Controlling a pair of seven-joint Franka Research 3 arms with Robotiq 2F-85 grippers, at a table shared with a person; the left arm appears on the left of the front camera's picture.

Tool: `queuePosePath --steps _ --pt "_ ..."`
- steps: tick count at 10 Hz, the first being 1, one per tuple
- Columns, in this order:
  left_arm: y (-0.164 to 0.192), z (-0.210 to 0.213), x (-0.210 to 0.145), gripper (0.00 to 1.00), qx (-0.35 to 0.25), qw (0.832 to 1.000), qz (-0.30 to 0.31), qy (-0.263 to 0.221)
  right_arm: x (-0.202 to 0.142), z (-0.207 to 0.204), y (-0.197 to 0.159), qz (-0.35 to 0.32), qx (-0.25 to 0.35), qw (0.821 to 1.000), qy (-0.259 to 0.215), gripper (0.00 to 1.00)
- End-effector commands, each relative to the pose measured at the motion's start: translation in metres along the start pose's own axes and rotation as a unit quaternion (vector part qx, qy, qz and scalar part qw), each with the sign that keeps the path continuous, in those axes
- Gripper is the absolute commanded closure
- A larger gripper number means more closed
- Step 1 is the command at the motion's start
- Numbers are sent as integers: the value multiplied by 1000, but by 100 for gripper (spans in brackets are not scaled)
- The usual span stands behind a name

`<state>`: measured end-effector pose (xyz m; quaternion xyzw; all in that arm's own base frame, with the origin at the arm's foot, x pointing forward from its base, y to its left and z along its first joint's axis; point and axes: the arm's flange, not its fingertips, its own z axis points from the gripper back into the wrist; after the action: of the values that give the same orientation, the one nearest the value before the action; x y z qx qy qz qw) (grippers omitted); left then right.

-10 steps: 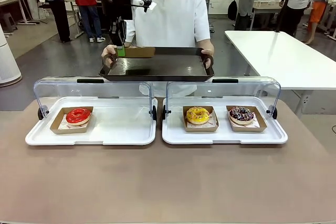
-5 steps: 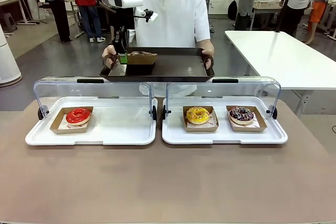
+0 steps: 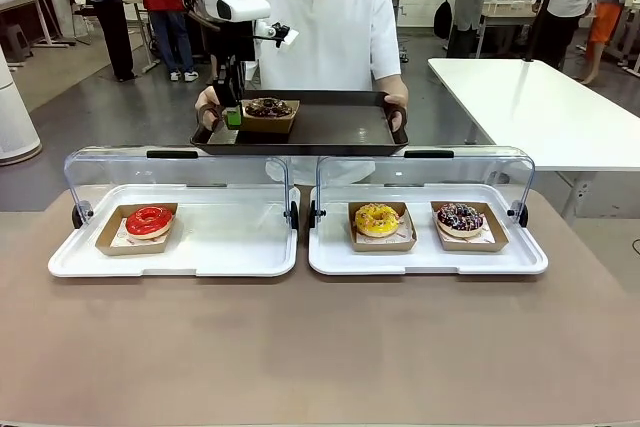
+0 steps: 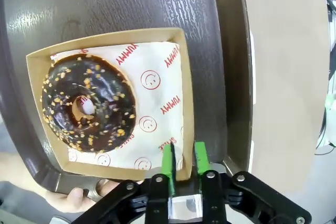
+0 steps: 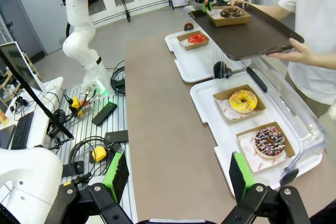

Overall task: Provide the desired donut to the person.
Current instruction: Place the picked Paper togo box onto the Handle tray extended by the person.

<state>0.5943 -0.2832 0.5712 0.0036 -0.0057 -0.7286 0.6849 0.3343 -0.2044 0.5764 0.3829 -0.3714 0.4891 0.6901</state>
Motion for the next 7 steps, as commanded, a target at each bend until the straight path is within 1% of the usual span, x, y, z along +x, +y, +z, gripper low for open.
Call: queuePosePath --steps 1,3,4,5,7 --pt "2 7 -1 0 3 1000 -9 -9 0 0 1 4 1 1000 -5 0" --pt "2 10 -1 0 4 1000 -13 -5 0 0 1 4 1 1000 -5 0" --pt "1 10 -2 11 3 1000 -12 -6 0 0 1 4 1 1000 -5 0" --pt "0 11 -2 2 3 1000 -11 -7 0 0 1 4 1 1000 -5 0" --pt "0 14 -3 0 3 1000 -12 -8 0 0 1 4 1 1000 -5 0"
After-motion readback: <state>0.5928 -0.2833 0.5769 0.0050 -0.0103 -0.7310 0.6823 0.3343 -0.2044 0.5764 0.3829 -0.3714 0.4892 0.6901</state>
